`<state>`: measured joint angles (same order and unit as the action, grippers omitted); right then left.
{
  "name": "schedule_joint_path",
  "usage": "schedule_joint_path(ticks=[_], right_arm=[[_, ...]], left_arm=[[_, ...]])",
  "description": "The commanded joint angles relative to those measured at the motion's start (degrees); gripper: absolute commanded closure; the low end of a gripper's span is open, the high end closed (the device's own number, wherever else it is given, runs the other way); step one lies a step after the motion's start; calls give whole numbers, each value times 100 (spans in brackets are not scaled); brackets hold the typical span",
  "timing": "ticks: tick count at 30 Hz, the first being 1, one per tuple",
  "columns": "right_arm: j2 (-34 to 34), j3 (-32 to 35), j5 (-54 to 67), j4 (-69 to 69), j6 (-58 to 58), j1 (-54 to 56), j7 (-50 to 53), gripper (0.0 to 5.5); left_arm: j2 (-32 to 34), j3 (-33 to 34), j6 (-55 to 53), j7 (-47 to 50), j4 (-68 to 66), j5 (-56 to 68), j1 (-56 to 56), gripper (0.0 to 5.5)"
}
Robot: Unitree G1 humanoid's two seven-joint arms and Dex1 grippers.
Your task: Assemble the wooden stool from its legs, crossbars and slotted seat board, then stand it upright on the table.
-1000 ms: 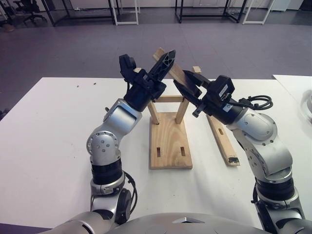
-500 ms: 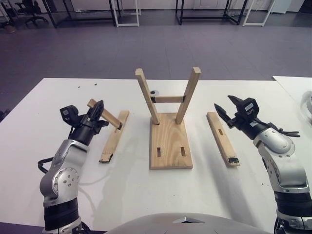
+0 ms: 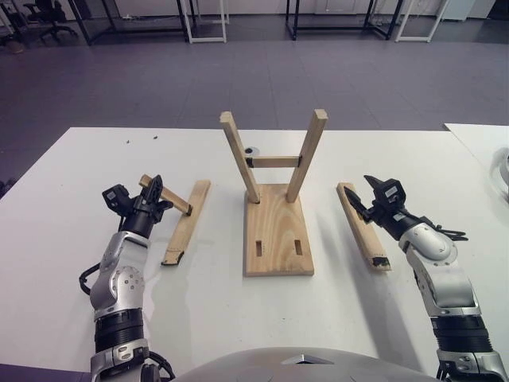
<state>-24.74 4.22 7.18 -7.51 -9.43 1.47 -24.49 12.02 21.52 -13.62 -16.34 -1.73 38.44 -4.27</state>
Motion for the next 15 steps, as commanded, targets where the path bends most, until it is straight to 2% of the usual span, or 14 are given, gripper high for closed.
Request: schedule_joint_path(ticks=[1,6,15], right_arm=[[-2,-32,-51,121,56,-24,-39,268],[9,-80,-99,154,71,48,-38,268],[-56,-129,-226,158,92,138,-10,268]], left_arm=[[200,-177,94,-142,-237,-489,89,510],[440,-704,-139,-153,-274,-1086,249,510],[750,-1578,109,36,-1643,-2273,1011,510]])
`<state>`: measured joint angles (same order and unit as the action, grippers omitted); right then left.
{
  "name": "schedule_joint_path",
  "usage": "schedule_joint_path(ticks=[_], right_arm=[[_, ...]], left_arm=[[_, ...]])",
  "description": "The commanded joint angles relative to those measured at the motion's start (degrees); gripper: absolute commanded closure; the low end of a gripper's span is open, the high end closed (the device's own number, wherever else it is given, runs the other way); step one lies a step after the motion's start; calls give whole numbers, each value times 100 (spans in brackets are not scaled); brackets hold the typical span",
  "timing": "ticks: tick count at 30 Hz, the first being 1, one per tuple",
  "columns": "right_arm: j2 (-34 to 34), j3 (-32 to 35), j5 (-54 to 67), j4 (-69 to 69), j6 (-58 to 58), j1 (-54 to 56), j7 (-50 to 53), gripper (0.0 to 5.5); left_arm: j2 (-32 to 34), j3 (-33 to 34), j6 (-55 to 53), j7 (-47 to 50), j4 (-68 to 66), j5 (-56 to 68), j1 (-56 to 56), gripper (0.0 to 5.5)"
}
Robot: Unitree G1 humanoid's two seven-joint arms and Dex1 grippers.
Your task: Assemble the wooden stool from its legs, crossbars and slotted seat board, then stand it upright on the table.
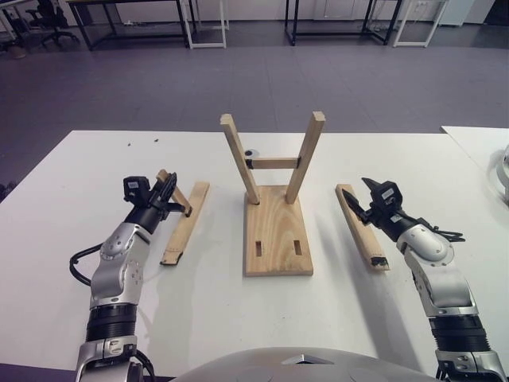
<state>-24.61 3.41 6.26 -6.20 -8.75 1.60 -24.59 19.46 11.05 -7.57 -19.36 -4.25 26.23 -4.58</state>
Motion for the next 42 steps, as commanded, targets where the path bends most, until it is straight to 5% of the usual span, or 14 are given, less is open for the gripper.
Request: schedule_joint_path(ticks=[1,8,14,21,31,35,42], right_arm=[[-74,-39,-136,18,22,115,2,268],[-165,-41,-213,28,53,223,-1,268],[-142,-117,-261,51,80,296,-46,268],[-67,-112,-294,41,108,237,43,268],[-32,-240,-382,105,166,209,32,268],[-38,-232,-430,103,167,209,20,268],[-14,-236,-446,23,121,244,25,268]], left_arm=[[9,-615,-435,388,-1542,-1133,1133,510],[-121,-794,-44,625,-2460,-1300,1435,510],[63,-717,173,-40,-673,-560,1076,510],[1079,-647,-1039,-102,533,-1099,949,367],[893,-510,-3207,490,2209,-957,1468,170],[913,-661,-3253,611,2084,-1311,1524,170],[852,-690,-3117,501,1868,-1393,1543,283]])
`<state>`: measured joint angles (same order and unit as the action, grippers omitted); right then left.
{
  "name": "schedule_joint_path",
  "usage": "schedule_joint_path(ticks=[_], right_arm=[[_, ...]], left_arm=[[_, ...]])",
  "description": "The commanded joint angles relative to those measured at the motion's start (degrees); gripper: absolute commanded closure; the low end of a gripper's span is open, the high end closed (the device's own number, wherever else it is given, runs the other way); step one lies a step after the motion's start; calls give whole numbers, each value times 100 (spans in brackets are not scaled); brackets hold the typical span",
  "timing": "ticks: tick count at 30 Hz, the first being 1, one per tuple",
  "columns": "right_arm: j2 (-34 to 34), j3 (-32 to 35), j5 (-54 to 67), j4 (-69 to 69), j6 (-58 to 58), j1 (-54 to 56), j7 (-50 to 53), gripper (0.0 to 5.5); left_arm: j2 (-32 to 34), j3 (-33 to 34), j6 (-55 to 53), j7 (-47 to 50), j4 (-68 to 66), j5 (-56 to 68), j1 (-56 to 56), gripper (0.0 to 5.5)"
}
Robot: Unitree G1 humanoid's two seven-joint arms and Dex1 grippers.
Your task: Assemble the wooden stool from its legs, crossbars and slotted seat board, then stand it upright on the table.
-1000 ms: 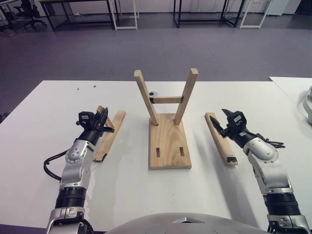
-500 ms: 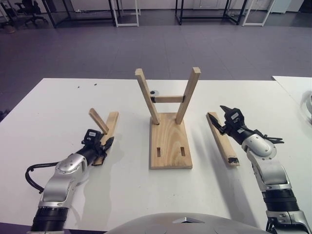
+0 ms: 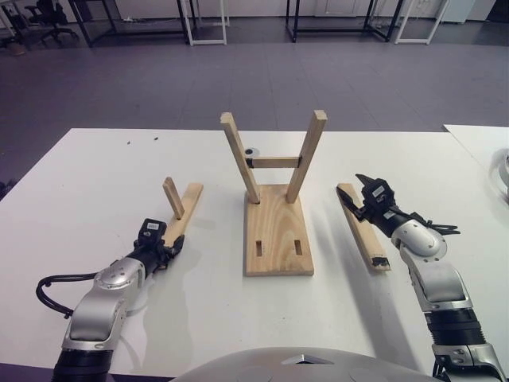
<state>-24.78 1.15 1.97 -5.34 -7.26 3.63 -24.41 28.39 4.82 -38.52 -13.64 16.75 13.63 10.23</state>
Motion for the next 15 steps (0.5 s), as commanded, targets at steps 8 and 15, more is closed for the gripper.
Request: schedule_joint_path(ticks=[8,15], right_arm=[[292,819,2142,-747,-1862,851,-255,268],[1025,1420,5401,-529,-3871,3784,501,268]], left_arm=[[-191,579,876,-452,-443,303,-169,349],[-300,1011,1610,-878,1031,1673,-2124,349]])
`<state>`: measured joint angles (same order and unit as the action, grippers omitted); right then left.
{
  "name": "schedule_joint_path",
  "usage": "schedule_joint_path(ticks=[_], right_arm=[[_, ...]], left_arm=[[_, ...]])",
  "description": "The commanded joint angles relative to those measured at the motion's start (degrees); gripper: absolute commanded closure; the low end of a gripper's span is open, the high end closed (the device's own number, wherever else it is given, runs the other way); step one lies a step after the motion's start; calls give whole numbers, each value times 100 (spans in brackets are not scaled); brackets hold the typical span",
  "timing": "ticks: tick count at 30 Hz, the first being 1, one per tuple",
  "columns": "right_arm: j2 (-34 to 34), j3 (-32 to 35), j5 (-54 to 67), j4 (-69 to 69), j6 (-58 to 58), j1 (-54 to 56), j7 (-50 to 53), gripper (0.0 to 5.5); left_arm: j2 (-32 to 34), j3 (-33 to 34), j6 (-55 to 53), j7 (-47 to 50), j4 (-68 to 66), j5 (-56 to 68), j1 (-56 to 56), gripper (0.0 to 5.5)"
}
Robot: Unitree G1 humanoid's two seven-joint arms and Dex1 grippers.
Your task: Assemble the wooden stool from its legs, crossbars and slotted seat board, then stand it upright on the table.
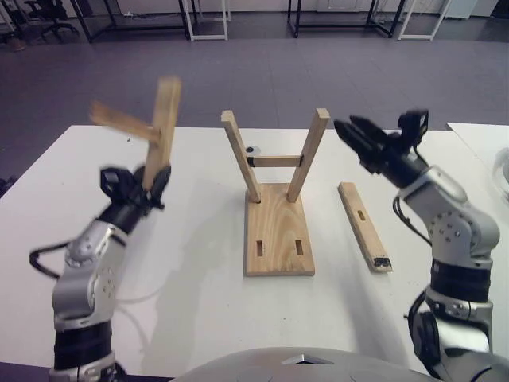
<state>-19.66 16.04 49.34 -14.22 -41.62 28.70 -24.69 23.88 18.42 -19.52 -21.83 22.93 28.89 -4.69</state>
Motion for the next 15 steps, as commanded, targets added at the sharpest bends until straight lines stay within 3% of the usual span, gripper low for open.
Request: schedule_joint_path(ticks=[1,6,12,15], right_arm=[[722,-142,745,572,-483,1647,711,268],[1534,-82,1273,1350,-591,2555,1461,268],[1681,69,1627,1584,-850,2663,2138,268],[1607,138,1875,1475,-1103,2485,2395,325]], left_arm=[[189,-518,-400,-76,506,143,-869,349],[107,-1424,-607,-274,558,-82,-1502,349],[208,-1913,-448,-517,550,-414,-1406,349],[305,-2010,-369,-679,536,-588,-1340,349]])
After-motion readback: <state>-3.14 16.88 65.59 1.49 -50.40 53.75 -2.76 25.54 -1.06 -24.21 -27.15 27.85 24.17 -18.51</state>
